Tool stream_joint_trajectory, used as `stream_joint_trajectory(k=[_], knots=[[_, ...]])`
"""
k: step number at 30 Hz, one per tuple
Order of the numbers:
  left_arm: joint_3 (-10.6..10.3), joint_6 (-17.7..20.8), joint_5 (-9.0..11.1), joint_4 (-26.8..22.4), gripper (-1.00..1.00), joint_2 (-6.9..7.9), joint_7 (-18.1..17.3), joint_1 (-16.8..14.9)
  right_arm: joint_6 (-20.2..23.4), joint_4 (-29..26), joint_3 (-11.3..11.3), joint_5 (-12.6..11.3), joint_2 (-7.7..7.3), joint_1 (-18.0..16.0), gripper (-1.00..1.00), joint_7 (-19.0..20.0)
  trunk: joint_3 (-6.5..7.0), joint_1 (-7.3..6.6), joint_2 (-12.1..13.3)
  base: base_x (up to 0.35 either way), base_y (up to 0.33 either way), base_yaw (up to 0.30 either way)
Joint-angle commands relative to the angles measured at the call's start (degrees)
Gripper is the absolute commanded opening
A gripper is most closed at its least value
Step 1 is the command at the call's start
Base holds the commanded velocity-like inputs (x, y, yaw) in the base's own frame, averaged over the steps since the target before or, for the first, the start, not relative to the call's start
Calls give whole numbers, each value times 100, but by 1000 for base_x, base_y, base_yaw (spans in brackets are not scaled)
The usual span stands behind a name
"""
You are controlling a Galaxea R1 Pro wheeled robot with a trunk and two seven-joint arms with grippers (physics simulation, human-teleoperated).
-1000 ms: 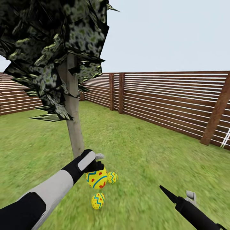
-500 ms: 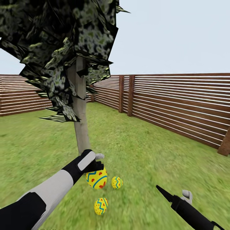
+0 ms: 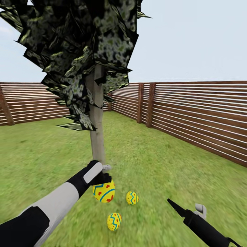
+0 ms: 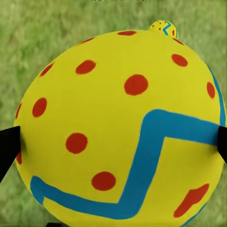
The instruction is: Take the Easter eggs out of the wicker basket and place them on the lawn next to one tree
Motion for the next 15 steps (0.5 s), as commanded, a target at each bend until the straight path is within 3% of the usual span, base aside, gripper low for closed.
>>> stream_joint_trajectory(k=[1,15], knots=[[-27,0,55,-6,-100,5,49,-6,33,-5,-10,-20,3,-1,100,5,2,0,-3,-15,-1,208],[-26,-7,57,0,-100,2,42,-6,39,-5,-6,-20,3,-1,100,-2,100,0,-3,-1,0,208]])
